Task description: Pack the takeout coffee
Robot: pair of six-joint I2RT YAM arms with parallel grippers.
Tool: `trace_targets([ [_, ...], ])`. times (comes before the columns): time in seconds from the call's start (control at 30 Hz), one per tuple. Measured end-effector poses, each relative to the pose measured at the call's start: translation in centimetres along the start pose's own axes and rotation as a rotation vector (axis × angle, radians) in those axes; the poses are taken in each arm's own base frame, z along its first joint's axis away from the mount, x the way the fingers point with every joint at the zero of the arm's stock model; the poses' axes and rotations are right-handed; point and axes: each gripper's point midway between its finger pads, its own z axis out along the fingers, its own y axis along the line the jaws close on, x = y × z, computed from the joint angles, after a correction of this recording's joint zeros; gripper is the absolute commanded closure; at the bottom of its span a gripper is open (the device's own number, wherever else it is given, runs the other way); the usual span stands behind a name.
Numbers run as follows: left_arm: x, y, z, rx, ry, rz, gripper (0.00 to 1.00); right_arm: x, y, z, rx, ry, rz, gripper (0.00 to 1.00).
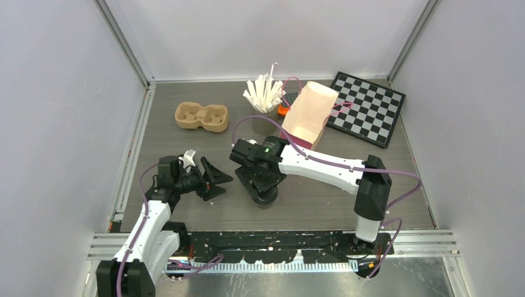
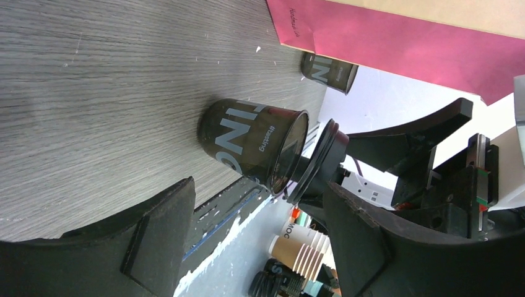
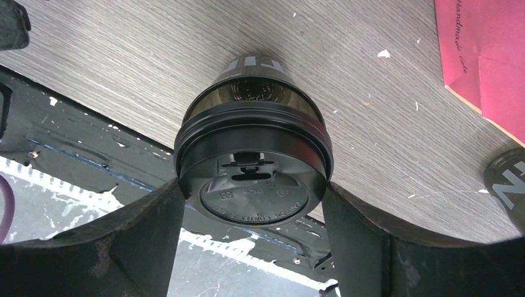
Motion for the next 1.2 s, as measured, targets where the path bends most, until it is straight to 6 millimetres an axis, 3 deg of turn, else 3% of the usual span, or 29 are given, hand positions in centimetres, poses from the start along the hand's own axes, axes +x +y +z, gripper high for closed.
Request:
trace_targets([
  [0.33,0.0,0.1,0.1,0.004,-0.002,0.005,0.24,0.3,0.2,1.8,-0.013,0.074,-0.004,0.2],
  [0.4,0.0,0.1,0.1,0.004,-0.002,0.006,0.24,0.4,0.2,2.0,-0.016,0.085,-0.004,0.15],
  [0.7,0.2,0.3,0.2,0.004,0.005,0.004,0.25,0.3,0.2,1.9,-0.03,0.09,-0.001,0.07],
  [1.2,0.9,-0.2,0.6,0.015,0.035,0.022,0.27,-0.2,0.3,1.3,-0.034,0.078,0.001,0.06],
])
